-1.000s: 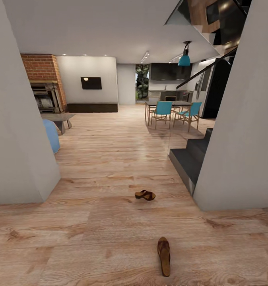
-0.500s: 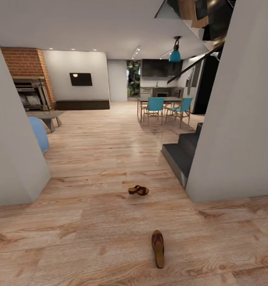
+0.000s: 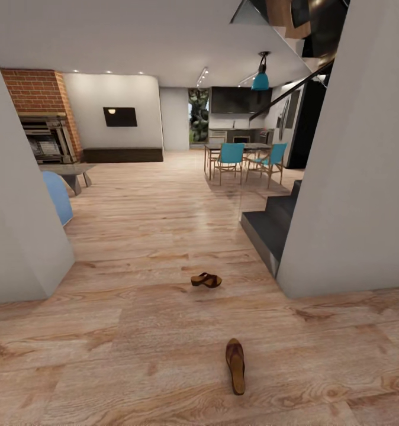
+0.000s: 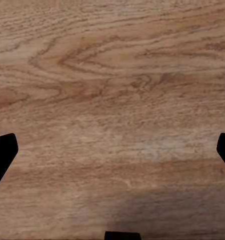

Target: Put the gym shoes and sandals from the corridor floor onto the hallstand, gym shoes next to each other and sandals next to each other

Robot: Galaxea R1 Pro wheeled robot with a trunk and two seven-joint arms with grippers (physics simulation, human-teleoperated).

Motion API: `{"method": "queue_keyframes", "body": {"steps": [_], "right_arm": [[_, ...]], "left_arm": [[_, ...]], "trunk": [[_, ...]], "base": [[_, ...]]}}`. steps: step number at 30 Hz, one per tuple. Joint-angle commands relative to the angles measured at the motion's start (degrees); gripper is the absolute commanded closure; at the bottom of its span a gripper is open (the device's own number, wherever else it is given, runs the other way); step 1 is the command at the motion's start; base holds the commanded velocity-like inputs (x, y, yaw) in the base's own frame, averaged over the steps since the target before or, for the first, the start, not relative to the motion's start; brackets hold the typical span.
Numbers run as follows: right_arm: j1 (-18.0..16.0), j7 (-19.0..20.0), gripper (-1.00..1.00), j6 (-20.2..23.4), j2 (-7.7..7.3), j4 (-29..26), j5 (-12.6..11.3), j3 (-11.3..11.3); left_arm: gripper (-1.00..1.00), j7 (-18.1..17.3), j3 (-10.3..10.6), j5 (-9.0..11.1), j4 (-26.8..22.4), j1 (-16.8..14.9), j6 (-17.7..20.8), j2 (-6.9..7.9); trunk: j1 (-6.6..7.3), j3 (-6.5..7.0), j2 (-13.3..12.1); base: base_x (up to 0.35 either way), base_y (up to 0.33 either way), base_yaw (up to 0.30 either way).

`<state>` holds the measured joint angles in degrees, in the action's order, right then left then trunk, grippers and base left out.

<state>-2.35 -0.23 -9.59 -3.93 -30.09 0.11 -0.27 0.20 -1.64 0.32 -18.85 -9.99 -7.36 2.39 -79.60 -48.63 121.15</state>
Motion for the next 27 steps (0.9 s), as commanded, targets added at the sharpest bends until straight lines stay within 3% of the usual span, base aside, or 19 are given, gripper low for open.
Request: {"method": "queue_keyframes", "body": {"steps": [1,27], "right_arm": [[0.0,0.0,-1.0,-0.2,0.0,0.0,0.0,0.0],[0.0,0.0,-1.0,-0.2,0.09,0.0,-0.1,-0.1]], "left_arm": [[-1.0,0.0,-0.1,0.0,0.0,0.0,-0.2,-0.01],[-1.0,0.0,-0.1,0.0,-0.1,0.0,-0.2,-0.01]], "trunk": [[-0.22,-0.23,0.4],[-5.71,-4.72,10.5]], "base": [[0.0,0.0,0.0],[0.0,0.0,0.0]]}}
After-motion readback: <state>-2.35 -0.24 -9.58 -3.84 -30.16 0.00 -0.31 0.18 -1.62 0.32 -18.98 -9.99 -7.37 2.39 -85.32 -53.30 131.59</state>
